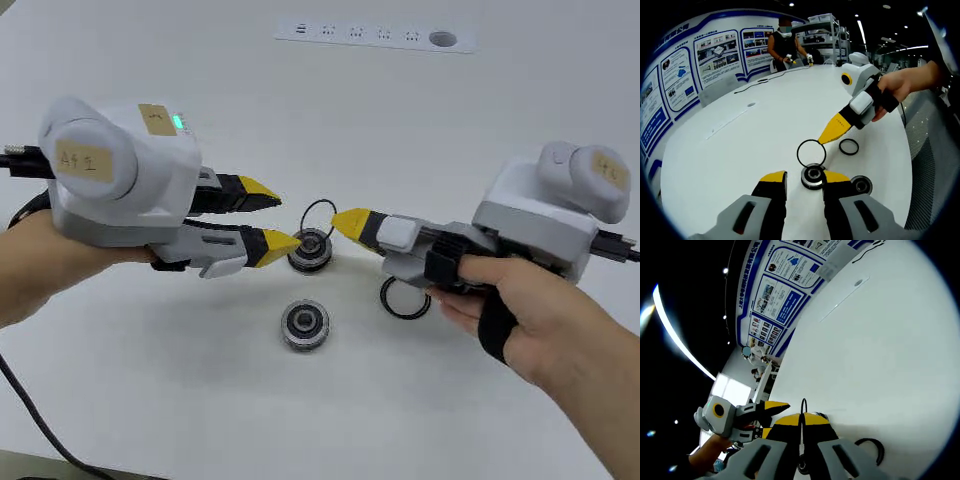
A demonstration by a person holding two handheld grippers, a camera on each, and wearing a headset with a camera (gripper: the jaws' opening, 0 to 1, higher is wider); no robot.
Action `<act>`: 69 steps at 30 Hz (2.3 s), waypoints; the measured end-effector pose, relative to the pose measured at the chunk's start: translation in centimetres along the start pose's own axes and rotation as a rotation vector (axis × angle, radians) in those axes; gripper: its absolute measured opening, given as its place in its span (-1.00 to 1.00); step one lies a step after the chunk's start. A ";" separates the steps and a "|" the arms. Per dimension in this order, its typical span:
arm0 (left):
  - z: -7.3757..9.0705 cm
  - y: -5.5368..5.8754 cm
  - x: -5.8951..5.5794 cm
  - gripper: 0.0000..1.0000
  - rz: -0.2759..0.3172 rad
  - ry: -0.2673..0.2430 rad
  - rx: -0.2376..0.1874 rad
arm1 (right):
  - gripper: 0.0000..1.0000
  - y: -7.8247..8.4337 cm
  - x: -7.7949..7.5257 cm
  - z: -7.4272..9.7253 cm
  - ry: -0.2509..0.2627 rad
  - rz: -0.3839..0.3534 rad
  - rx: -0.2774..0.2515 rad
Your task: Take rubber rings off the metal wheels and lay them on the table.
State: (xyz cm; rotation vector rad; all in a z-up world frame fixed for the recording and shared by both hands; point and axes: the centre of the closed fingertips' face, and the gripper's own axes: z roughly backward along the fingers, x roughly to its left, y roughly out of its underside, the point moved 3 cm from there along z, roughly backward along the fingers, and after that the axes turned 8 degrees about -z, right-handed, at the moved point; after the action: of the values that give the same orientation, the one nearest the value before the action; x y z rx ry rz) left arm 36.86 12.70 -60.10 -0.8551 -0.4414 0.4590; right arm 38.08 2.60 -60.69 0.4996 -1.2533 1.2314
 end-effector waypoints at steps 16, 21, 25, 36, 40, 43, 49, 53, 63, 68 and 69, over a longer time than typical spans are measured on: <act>0.7 -1.5 -0.6 -0.44 0.040 -0.033 -0.060 | -0.97 1.8 -4.6 6.2 0.111 -0.113 -0.028; 1.3 -1.7 -0.7 -0.46 0.054 -0.044 -0.072 | -0.96 2.5 -5.2 6.2 0.148 -0.108 -0.014; 1.6 -1.8 -0.5 -0.47 0.065 -0.058 -0.083 | -0.96 2.7 -5.8 6.5 0.195 -0.088 -0.007; 1.9 -1.6 -0.8 -0.47 0.060 -0.054 -0.070 | -0.79 3.1 -6.1 6.8 0.249 0.017 0.040; 1.9 -1.3 -1.0 -0.47 0.054 -0.046 -0.056 | -0.76 2.7 -6.3 7.3 0.274 0.052 0.037; 1.8 -1.3 -0.8 -0.45 0.056 -0.052 -0.054 | -0.76 2.1 -6.2 7.6 0.270 0.061 0.030; 1.4 -1.4 -0.5 -0.46 0.056 -0.046 -0.051 | -0.76 -0.4 -4.9 7.8 0.183 0.039 -0.077; 0.5 -1.1 -0.7 -0.44 0.048 -0.022 -0.030 | -0.43 -0.8 -2.8 6.9 0.075 0.074 -0.082; -1.3 -0.5 -0.8 -0.49 0.016 0.033 0.009 | -0.05 1.4 0.4 4.0 -0.091 0.167 0.034; -2.2 0.3 -1.1 -0.52 -0.012 0.070 0.045 | 0.01 2.4 0.8 2.8 -0.119 0.188 0.086; -2.3 0.4 -1.1 -0.51 -0.013 0.073 0.048 | 0.02 2.5 0.8 2.6 -0.121 0.187 0.094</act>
State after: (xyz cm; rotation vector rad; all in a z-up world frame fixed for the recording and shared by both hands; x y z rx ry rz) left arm 37.12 10.92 -61.91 -0.8193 -0.3671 0.4234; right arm 34.66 1.56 -59.97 0.5406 -1.3730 1.4406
